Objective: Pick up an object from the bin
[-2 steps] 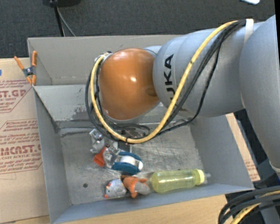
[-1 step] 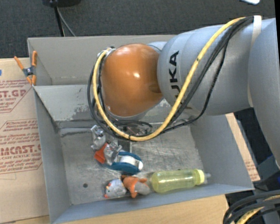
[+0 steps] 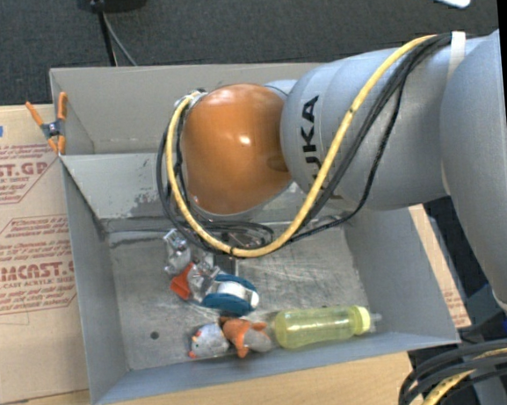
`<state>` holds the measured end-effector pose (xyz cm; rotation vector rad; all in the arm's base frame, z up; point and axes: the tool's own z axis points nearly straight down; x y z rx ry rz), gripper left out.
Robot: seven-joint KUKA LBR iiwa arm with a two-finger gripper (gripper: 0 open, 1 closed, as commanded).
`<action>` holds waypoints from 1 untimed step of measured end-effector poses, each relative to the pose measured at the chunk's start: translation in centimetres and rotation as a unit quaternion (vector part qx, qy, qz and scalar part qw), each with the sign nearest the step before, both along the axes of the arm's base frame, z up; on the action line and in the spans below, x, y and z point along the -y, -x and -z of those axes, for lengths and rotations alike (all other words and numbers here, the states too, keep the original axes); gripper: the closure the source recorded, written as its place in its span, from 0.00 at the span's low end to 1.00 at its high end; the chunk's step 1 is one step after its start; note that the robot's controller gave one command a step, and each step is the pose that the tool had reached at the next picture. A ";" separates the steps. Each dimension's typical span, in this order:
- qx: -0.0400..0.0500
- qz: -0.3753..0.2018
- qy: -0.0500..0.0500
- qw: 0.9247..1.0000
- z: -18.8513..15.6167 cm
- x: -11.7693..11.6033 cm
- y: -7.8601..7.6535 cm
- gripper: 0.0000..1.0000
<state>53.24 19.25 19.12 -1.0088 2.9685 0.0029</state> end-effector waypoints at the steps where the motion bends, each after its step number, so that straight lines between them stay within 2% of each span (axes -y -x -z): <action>1: -0.001 -0.027 0.001 1.000 -2.5 -0.1 1.1 1.00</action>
Offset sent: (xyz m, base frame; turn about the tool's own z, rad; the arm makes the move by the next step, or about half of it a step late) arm 0.0467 0.0107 0.1277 -0.3279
